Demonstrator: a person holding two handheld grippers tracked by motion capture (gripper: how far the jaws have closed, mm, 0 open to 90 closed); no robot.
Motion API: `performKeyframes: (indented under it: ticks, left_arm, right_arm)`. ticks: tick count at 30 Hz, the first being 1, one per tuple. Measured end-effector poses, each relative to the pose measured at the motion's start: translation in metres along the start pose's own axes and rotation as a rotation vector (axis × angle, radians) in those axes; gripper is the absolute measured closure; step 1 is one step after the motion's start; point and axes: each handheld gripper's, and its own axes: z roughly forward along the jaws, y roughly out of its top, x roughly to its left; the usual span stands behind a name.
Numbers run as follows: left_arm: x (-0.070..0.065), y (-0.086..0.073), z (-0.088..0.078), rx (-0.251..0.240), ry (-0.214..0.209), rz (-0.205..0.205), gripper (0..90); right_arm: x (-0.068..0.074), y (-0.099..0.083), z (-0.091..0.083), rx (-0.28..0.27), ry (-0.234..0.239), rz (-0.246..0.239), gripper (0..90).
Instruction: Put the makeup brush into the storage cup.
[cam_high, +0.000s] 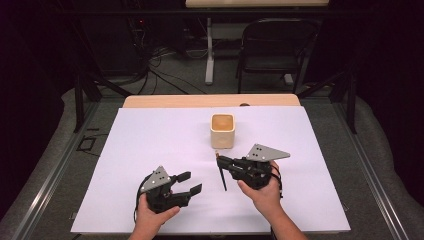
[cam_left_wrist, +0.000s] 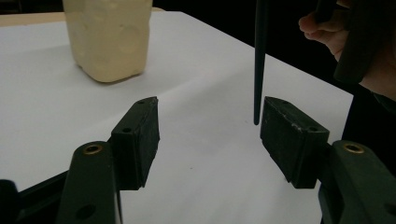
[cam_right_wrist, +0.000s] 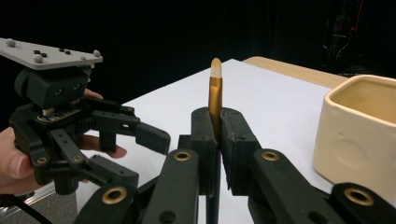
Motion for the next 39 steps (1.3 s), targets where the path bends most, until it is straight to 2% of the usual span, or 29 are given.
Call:
performKeyframes:
  ticks: [1,2,4,6,7,8,18,19,21,25,32,39]
  left_arm:
    - [-0.002,0.0,0.002,-0.003,0.01,-0.002,38.0]
    - [-0.002,0.001,0.003,0.002,-0.01,0.0,38.6]
    - [-0.004,0.002,0.006,0.001,-0.001,-0.007,39.4]
    - [-0.005,0.003,0.008,-0.002,-0.028,-0.014,40.6]
    - [-0.005,0.004,0.009,-0.004,-0.021,-0.019,41.7]
    - [-0.005,0.005,0.01,-0.007,-0.041,-0.027,42.7]
    - [-0.009,0.007,0.02,-0.023,-0.095,-0.074,51.2]
    - [-0.009,0.006,0.022,-0.023,-0.106,-0.092,52.1]
    - [-0.008,0.005,0.024,-0.021,-0.116,-0.102,53.9]
    - [-0.008,0.003,0.027,-0.022,-0.128,-0.114,58.2]
    - [-0.011,0.003,0.031,-0.029,-0.151,-0.132,63.6]
    - [-0.011,0.0,0.034,-0.021,-0.147,-0.14,67.1]
  right_arm:
    - [0.001,0.0,0.0,-0.004,0.002,0.001,84.1]
    - [0.001,0.0,0.0,-0.007,0.004,0.0,84.1]
    - [0.003,0.0,0.0,-0.015,0.005,0.002,84.1]
    - [0.004,-0.001,0.0,-0.014,0.007,0.004,84.1]
    - [0.004,-0.001,0.001,-0.021,0.007,0.006,84.1]
    - [0.004,-0.002,0.002,-0.025,0.007,0.007,84.1]
    - [0.009,-0.005,0.004,-0.043,0.012,0.019,84.1]
    - [0.01,-0.004,0.003,-0.049,0.012,0.021,84.1]
    - [0.01,-0.004,0.003,-0.062,0.013,0.03,84.1]
    - [0.011,-0.004,0.002,-0.082,0.012,0.052,84.1]
    - [0.012,-0.006,0.004,-0.086,0.019,0.063,84.1]
    - [0.013,-0.006,0.004,-0.087,0.024,0.067,84.1]
